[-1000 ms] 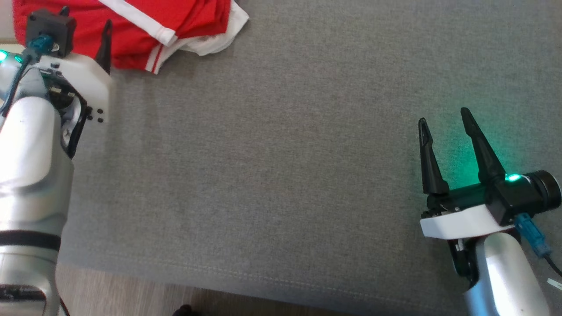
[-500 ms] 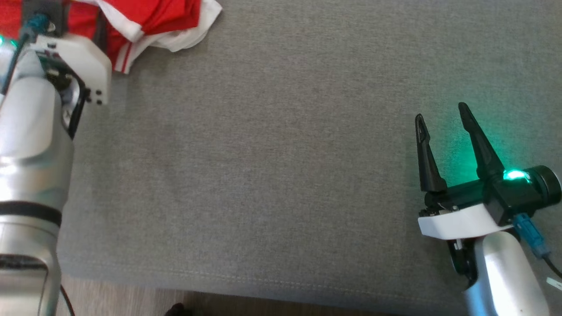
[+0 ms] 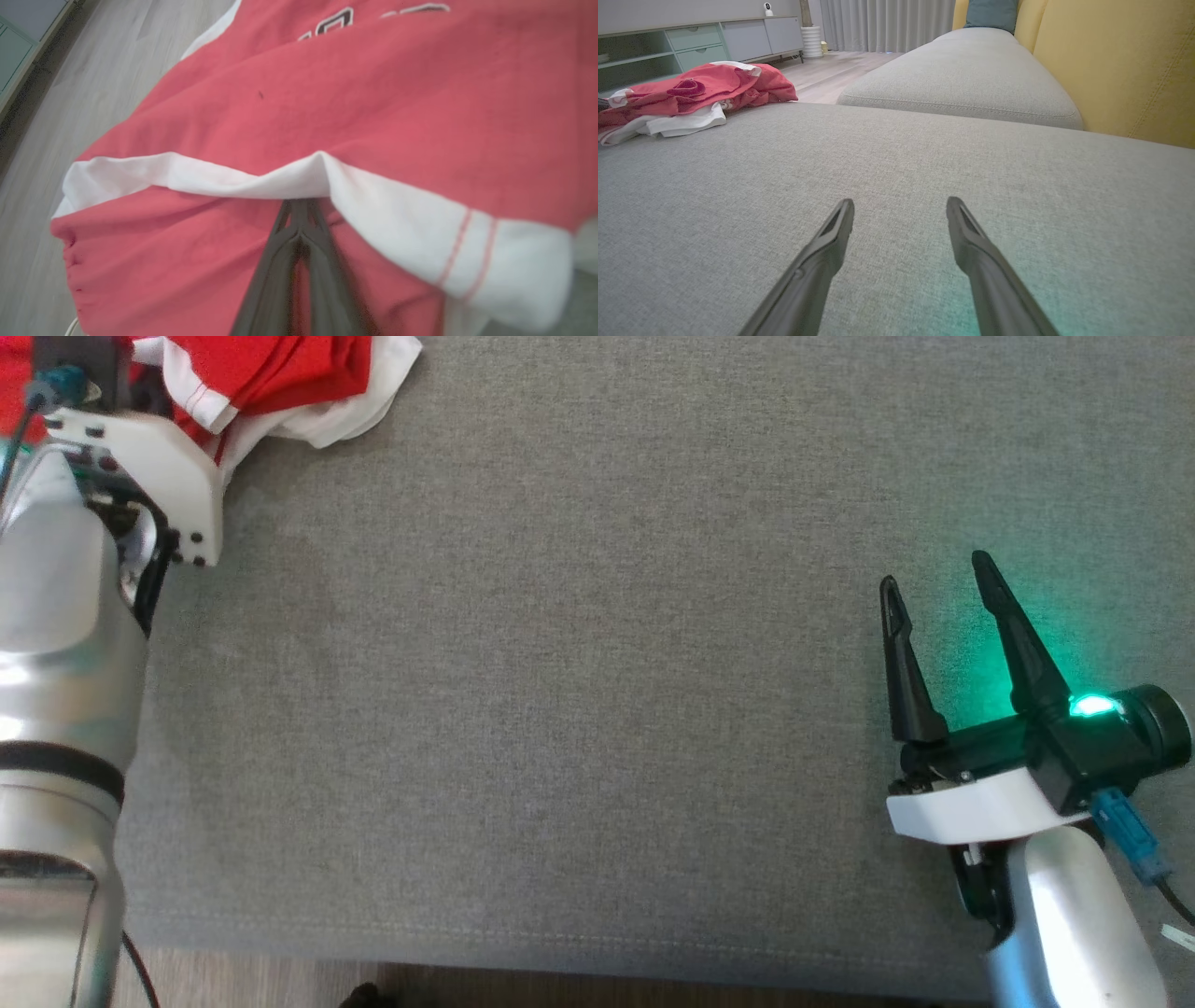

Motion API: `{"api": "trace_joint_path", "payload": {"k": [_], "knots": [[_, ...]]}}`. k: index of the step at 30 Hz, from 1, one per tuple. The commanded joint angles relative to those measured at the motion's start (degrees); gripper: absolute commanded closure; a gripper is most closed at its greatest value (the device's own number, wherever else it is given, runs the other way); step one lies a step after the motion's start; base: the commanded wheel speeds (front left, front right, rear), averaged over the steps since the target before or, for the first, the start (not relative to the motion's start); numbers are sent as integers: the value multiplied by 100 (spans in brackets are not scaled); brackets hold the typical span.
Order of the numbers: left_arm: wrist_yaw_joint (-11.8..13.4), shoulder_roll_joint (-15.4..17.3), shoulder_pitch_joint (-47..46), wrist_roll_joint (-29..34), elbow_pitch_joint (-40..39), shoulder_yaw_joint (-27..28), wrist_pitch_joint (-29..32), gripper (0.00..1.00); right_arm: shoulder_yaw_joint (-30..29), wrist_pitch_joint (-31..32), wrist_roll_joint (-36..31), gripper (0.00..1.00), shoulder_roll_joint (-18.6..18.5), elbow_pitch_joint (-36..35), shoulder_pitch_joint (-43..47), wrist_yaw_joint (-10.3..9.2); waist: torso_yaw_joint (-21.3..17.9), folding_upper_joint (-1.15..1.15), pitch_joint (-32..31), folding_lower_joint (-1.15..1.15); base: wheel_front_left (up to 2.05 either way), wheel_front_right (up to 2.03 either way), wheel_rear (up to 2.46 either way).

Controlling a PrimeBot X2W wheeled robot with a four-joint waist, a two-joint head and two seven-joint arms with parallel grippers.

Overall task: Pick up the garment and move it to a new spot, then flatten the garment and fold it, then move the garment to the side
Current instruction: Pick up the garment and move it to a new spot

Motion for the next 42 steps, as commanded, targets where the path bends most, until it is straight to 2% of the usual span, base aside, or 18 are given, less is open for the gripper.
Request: {"api": "trace_joint_path", "payload": {"k": [1, 11, 20, 26, 29, 30, 32, 42], "knots": [[28, 303, -268, -48, -84, 186, -136, 100, 134, -29, 37, 0, -20, -182, -103, -4, -1, 0, -12, 0, 0, 0, 0], [221, 440, -589, -199, -182, 285, -780, 100, 74, -65, 101, 0, -20, -97, -104, -4, 95, 0, -295, 0, 0, 0, 0], [186, 589, -661, -313, -463, 320, -929, 100, 60, -79, 173, 0, -20, -8, -75, -4, 167, 0, -595, 0, 0, 0, 0], [87, 419, -443, -575, -861, 393, -959, 100, -11, -85, 257, 0, -20, 41, -63, -4, 239, 0, -817, 0, 0, 0, 0], [124, 284, -123, -774, -1392, 557, -964, 60, -59, -86, 295, 0, -20, 19, -55, -4, 271, 0, -929, 0, 0, 0, 0], [143, 241, 34, -833, -1616, 618, -965, 51, -82, -86, 310, 0, -20, 7, -48, -4, 280, 0, -978, 0, 0, 0, 0], [186, 168, 403, -924, -2100, 737, -966, 0, -119, -86, 339, 0, -20, -8, -27, -4, 290, 0, -1093, 0, 0, 0, 0], [289, -320, 2791, -965, -4337, 943, -967, 0, -320, -87, 609, 0, -20, 12, 237, -4, 284, 0, -1931, 0, 0, 0, 0]]}}
